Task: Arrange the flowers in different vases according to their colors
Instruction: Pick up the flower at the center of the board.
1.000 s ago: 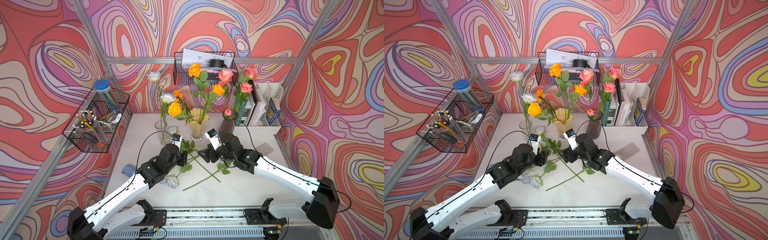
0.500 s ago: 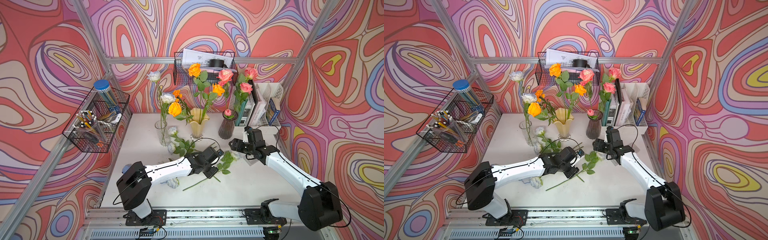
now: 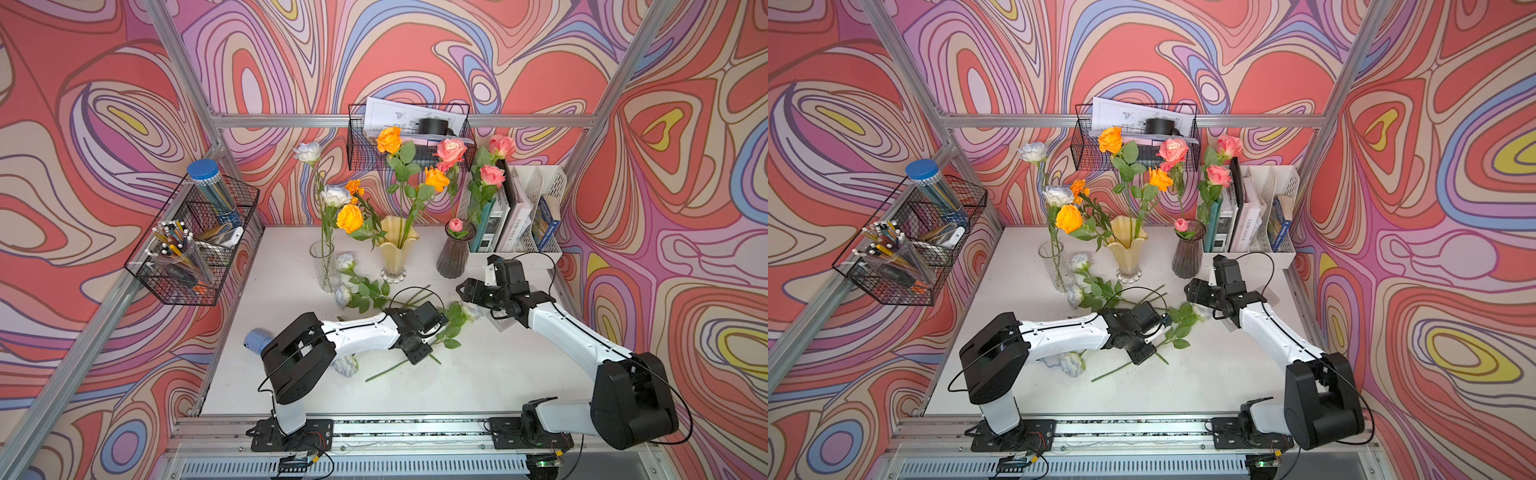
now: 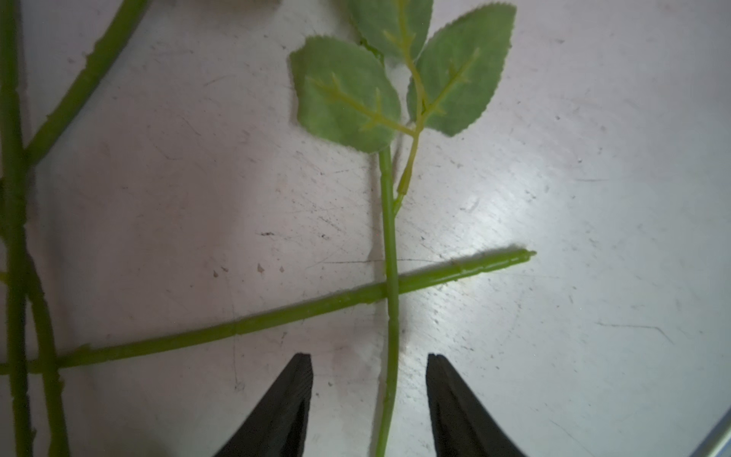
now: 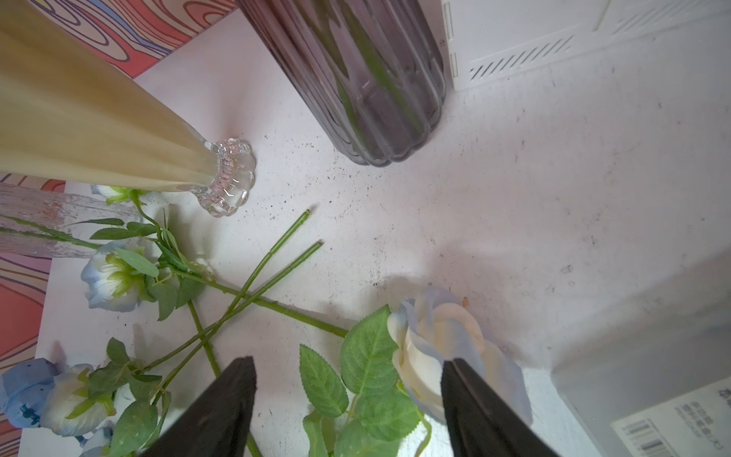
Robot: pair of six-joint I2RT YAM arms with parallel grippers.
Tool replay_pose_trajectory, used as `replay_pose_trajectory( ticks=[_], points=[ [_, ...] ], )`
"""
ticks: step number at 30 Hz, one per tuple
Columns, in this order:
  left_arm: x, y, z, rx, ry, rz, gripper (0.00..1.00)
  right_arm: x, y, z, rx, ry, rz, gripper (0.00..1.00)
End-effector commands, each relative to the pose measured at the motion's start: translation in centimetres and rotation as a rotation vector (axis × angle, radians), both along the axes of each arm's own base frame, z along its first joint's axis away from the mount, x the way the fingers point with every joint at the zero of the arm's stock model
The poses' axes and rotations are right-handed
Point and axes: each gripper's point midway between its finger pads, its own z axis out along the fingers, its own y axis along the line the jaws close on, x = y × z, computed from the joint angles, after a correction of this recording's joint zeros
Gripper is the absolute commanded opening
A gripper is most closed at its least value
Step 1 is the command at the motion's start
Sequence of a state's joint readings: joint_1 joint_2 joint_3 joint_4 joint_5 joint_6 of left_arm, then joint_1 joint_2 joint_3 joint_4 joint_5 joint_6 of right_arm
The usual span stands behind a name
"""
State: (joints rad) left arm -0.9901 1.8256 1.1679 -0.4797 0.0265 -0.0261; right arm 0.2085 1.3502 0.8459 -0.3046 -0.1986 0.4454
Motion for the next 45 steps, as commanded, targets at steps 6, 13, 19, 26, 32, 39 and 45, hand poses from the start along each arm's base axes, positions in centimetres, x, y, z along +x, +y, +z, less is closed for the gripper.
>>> replay_pose_trajectory(
  ticks=[6,13,19,26,32,39,45],
  points=[
    [-0.7,1.0,-2.0,0.080,0.023,-0.003,0.43,0.0,-0.6,-0.5,-0.009,0.000,-0.007,0.75],
    [-0.9,1.4,-3.4,0.106,0.038,-0.001,0.32,-0.1,-0.7,-0.2,-0.006,-0.012,-0.011,0.75],
    [-1.0,1.6,-4.4,0.132,0.055,0.005,0.21,-0.1,-0.7,0.1,-0.006,-0.023,-0.012,0.74],
    [-0.8,1.4,-4.0,0.120,0.044,0.017,0.09,-0.1,-0.9,0.0,-0.013,-0.020,-0.014,0.74],
    [-0.3,0.8,-1.5,0.076,0.006,0.014,0.01,0.0,-1.5,0.4,-0.032,-0.034,-0.029,0.73],
    [0.9,-0.4,4.7,-0.038,-0.089,0.018,0.00,0.2,-4.0,0.6,-0.025,-0.034,-0.089,0.73],
    [1.1,-1.8,13.5,-0.230,-0.189,-0.011,0.00,-0.1,-6.9,1.5,-0.029,-0.048,-0.162,0.73]
  ],
)
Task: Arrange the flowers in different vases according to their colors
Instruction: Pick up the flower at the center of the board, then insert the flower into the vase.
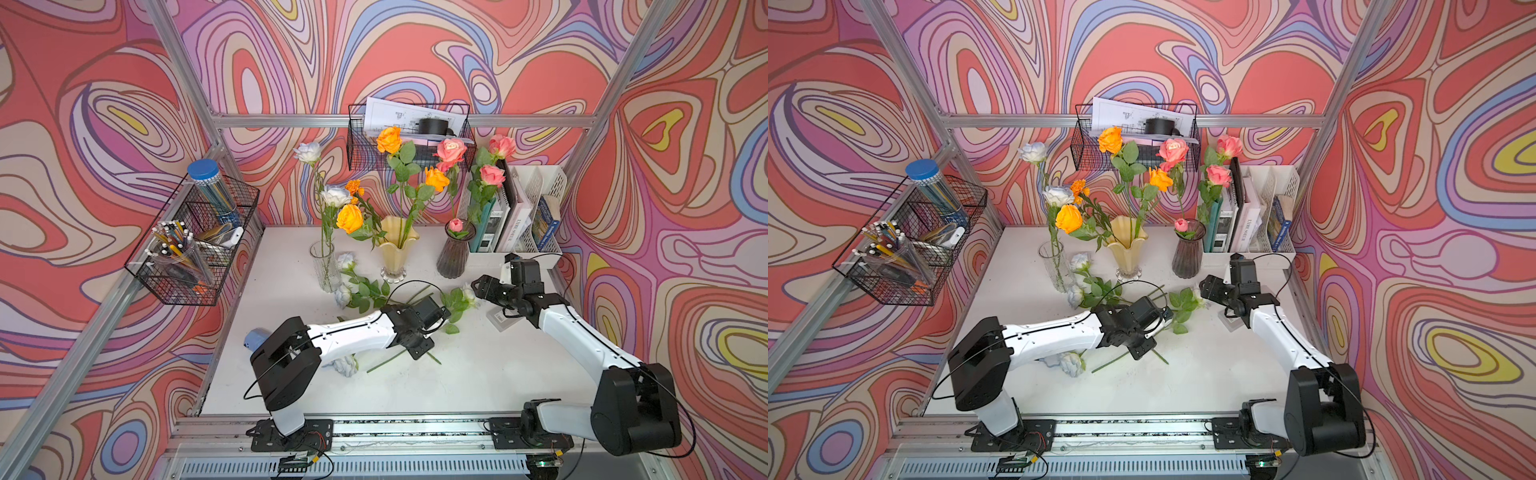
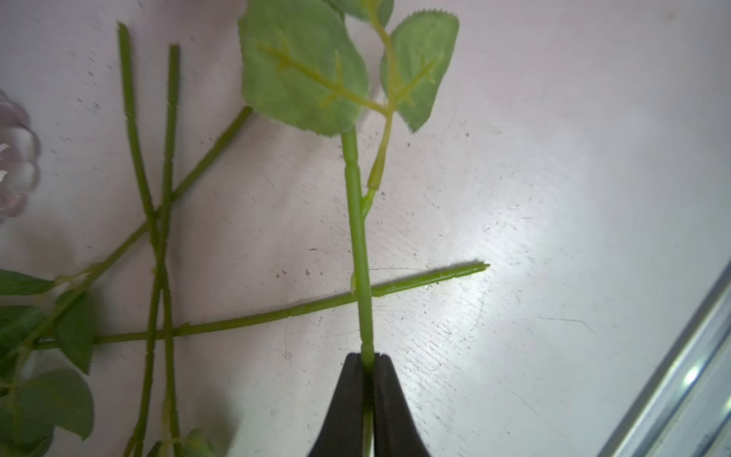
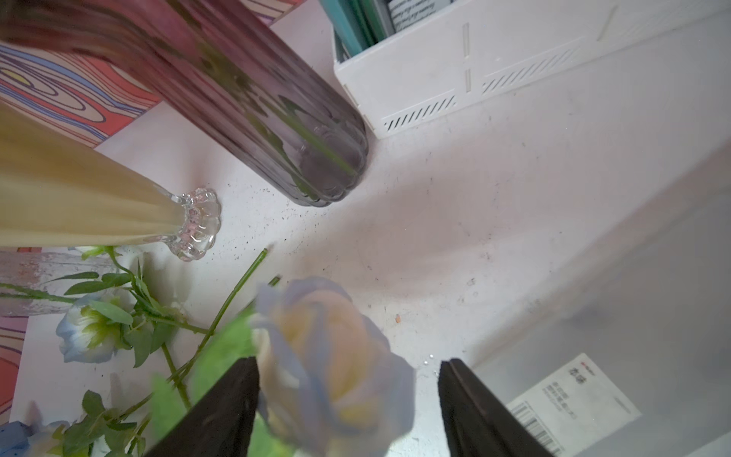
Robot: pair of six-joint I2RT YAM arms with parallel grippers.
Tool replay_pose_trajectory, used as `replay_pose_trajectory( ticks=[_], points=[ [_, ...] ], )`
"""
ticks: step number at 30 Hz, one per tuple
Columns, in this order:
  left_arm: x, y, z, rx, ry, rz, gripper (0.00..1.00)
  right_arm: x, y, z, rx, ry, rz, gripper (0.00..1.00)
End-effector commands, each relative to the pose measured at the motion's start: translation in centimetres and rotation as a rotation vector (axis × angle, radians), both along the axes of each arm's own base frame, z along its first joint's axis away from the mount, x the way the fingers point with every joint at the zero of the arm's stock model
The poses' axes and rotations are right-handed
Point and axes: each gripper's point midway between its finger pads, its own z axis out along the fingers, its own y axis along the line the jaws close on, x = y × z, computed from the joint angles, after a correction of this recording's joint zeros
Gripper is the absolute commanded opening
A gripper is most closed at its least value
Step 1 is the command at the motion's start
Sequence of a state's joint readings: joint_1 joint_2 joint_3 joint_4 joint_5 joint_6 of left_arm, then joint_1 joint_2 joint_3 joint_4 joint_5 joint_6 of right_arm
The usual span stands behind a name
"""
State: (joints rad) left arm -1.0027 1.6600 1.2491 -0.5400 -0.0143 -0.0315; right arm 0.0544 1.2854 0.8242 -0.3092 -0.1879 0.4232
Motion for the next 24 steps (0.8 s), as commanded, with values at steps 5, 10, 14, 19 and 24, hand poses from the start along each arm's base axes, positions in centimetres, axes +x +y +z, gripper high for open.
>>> replay_pose_trajectory(
  ticks=[5,10,14,19,24],
  points=[
    [1.7,0.1,12.6,-0.187,-0.223,-0.019,0.00,-1.7,-3.9,3.3,-0.029,-0.069,-0.102,0.73],
    [4.1,1.9,20.4,-0.306,-0.394,0.035,0.00,-3.1,-5.2,6.0,-0.068,-0.106,-0.152,0.75],
    [7.1,6.0,25.9,-0.403,-0.512,0.149,0.00,-4.0,-5.4,7.5,-0.077,-0.131,-0.160,0.76],
    [8.9,12.6,33.0,-0.520,-0.744,0.310,0.00,-3.9,-5.1,7.0,-0.068,-0.116,-0.139,0.76],
    [8.0,20.4,40.6,-0.654,-1.022,0.469,0.00,-3.4,-4.4,5.5,-0.037,-0.093,-0.105,0.75]
  ],
)
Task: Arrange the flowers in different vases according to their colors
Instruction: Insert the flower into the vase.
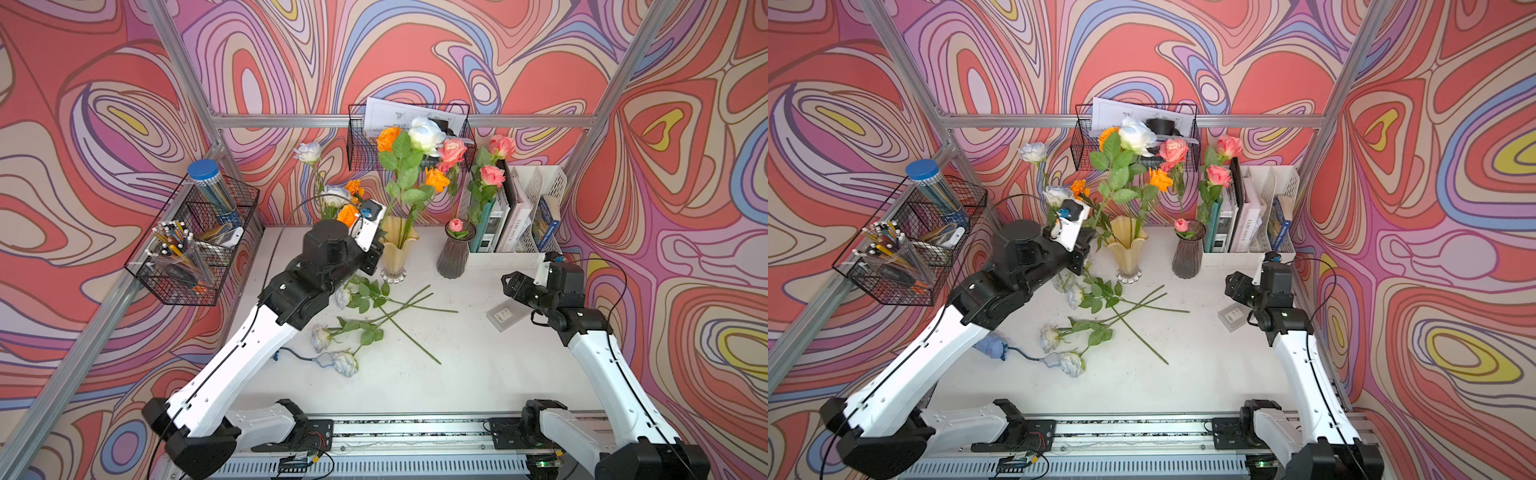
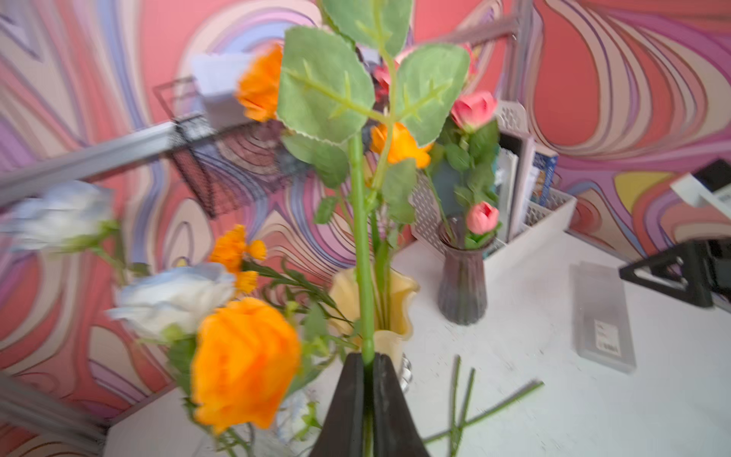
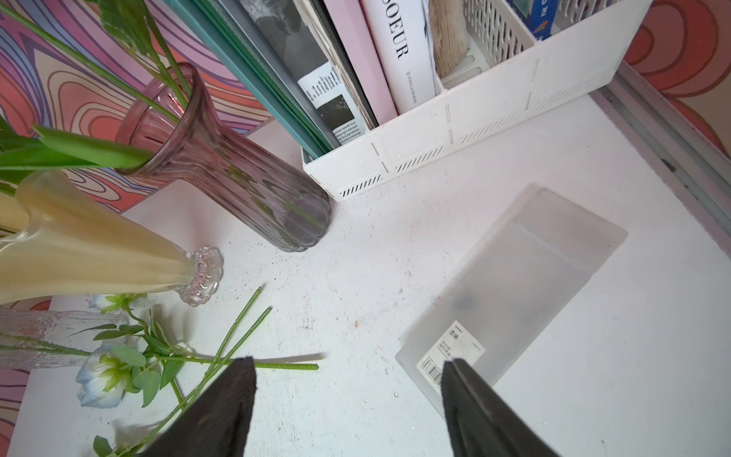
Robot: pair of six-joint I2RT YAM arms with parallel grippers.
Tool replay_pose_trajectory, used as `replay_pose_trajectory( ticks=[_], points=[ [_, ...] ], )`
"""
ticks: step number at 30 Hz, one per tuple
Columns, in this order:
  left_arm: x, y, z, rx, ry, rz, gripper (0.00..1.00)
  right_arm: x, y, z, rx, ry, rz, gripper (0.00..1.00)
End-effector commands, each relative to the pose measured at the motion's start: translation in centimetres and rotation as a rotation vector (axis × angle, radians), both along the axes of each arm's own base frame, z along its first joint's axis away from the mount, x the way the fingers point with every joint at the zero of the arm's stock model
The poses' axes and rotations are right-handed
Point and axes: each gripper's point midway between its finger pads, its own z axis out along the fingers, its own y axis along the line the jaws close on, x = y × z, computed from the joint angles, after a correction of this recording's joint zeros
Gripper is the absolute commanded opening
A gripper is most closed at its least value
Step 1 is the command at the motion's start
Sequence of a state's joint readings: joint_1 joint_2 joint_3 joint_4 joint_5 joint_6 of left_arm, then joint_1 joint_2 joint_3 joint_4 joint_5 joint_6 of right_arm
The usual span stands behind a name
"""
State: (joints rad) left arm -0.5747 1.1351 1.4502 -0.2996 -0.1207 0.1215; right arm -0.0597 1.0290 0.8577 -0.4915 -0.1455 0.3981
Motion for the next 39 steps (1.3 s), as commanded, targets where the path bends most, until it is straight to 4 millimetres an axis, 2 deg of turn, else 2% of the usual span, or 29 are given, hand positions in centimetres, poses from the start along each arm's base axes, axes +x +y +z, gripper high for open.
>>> replay_pose_trajectory(
  ticks=[1,3,6,12,17,22,26,32,37,39],
  points=[
    [-1.1,4.9,7.0,-0.123,-0.258,0.120,0.00,0.2,0.4,-1.2,0.015,0.023,0.028,0.75],
    [-0.9,7.3,8.4,-0.152,-0.315,0.183,0.00,0.5,0.5,-1.6,0.021,0.030,0.035,0.75],
    [0.6,9.5,8.7,-0.175,-0.358,0.237,0.00,0.8,0.7,-2.1,0.030,0.038,0.045,0.75],
    [5.0,12.1,6.7,-0.256,-0.406,0.282,0.00,1.4,0.9,-2.7,0.042,0.051,0.058,0.75],
    [9.0,13.5,3.4,-0.299,-0.392,0.322,0.00,1.9,0.8,-3.1,0.034,0.064,0.060,0.75],
    [11.6,14.8,-0.7,-0.342,-0.362,0.344,0.00,2.3,0.8,-3.6,0.029,0.080,0.065,0.75],
    [13.3,15.0,-4.2,-0.355,-0.324,0.353,0.00,2.8,0.9,-4.3,0.032,0.092,0.071,0.75],
    [14.9,15.2,-8.8,-0.377,-0.272,0.365,0.00,3.3,0.9,-5.0,0.034,0.105,0.076,0.74],
    [15.1,15.5,-12.8,-0.375,-0.211,0.392,0.00,3.3,1.3,-5.2,0.046,0.097,0.095,0.75],
    [14.8,15.5,-14.2,-0.380,-0.183,0.399,0.26,3.3,1.5,-5.2,0.056,0.092,0.105,0.75]
  ],
)
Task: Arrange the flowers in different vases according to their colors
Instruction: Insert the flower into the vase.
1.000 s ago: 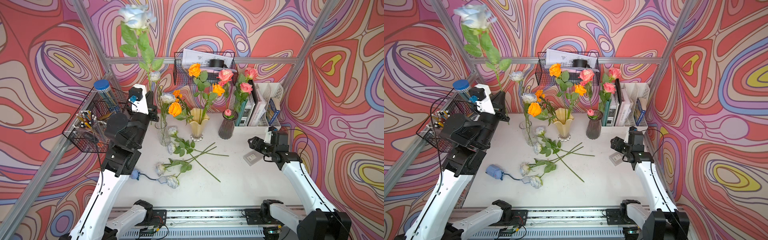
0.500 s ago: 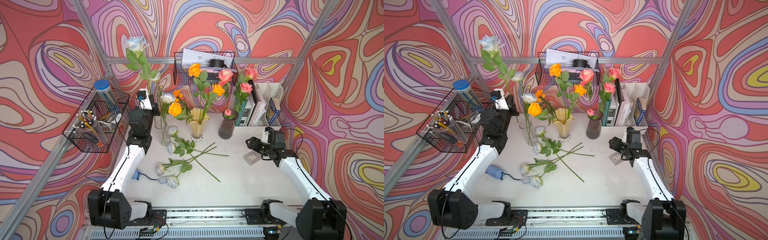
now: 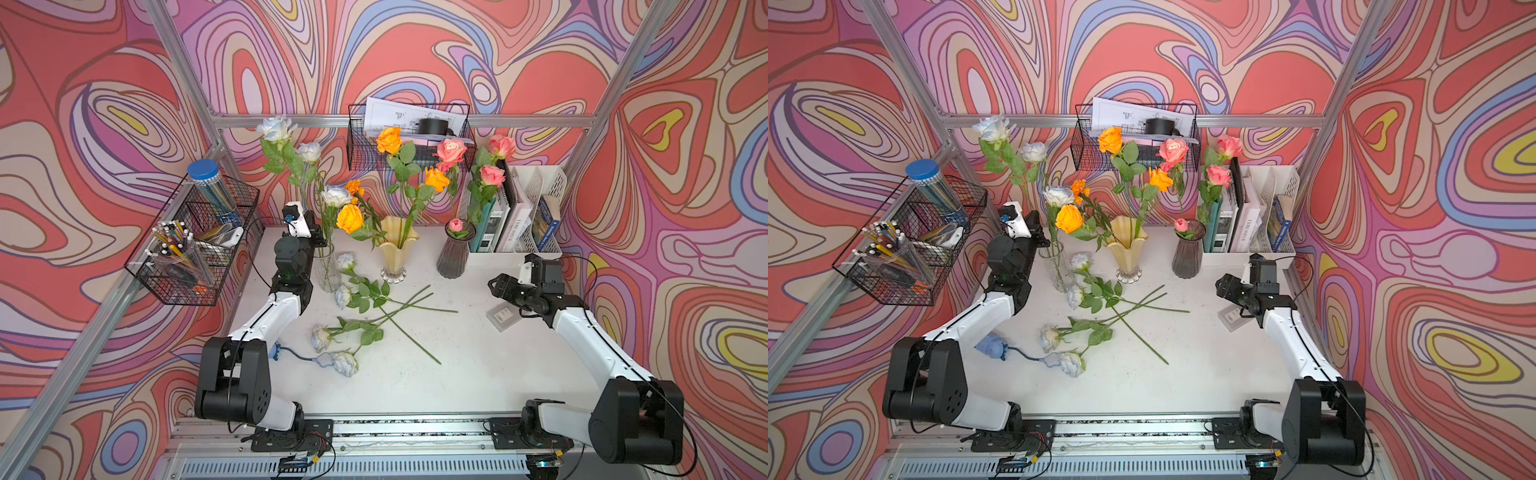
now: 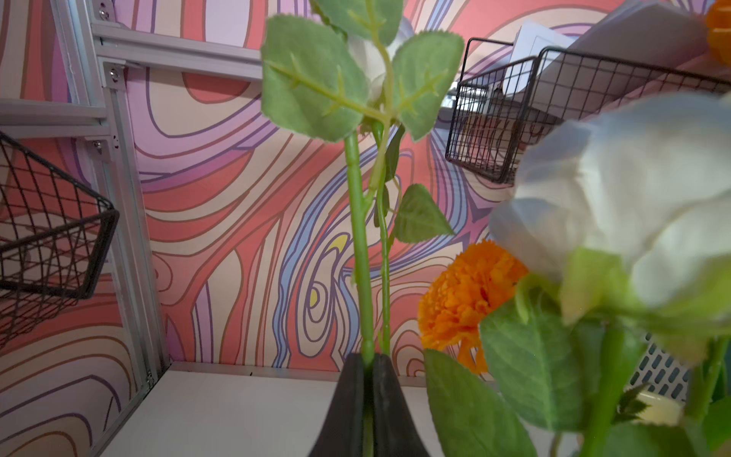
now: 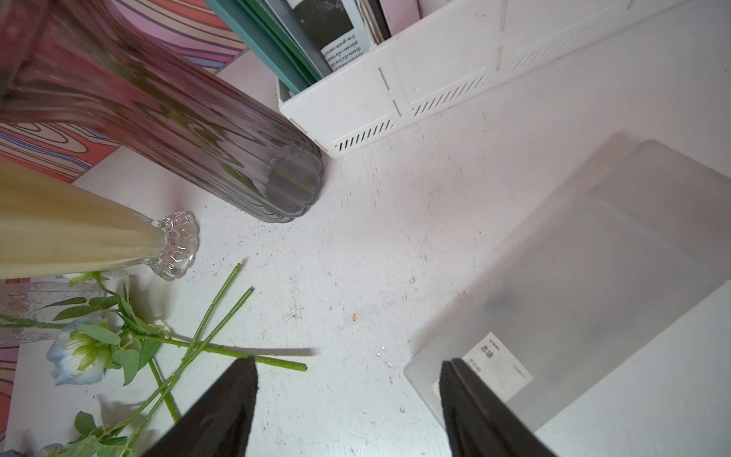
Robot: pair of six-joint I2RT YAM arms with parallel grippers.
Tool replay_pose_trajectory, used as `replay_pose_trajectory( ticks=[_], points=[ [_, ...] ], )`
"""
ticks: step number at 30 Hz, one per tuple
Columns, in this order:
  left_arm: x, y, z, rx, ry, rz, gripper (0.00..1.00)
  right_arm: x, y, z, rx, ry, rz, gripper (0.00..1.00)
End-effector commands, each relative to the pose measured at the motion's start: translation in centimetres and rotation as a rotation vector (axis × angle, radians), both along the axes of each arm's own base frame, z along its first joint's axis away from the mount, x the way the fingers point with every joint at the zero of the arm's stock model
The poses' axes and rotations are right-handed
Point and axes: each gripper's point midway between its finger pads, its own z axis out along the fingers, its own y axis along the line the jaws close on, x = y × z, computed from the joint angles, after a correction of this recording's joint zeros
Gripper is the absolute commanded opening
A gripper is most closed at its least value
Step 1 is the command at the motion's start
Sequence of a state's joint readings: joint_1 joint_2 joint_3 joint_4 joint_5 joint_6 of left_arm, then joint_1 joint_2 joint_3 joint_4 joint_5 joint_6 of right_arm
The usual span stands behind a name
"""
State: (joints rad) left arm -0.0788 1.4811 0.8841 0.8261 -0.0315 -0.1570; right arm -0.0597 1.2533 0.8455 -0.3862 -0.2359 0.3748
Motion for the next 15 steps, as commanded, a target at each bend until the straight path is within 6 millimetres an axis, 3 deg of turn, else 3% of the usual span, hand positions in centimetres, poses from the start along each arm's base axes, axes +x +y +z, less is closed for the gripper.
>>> replay_pose_trajectory(
  ticks=[1,4,7,11,15],
  points=[
    [-0.7,0.5,-0.2,-0.035,-0.030,0.011,0.34,0.5,0.3,0.6,0.013,-0.036,0.028,0.75],
    [-1.4,0.6,-0.5,-0.040,0.003,0.013,0.40,0.5,0.6,0.7,0.024,-0.040,0.042,0.75],
    [-2.3,0.1,0.3,-0.036,0.031,-0.018,0.53,0.6,1.0,0.9,0.041,-0.047,0.060,0.75],
    [-4.1,-0.3,1.3,-0.024,0.096,-0.024,0.57,0.7,1.3,1.2,0.059,-0.061,0.068,0.75],
    [-7.5,-1.1,2.7,-0.002,0.138,-0.013,0.58,0.5,2.3,1.4,0.091,-0.070,0.118,0.75]
  ],
)
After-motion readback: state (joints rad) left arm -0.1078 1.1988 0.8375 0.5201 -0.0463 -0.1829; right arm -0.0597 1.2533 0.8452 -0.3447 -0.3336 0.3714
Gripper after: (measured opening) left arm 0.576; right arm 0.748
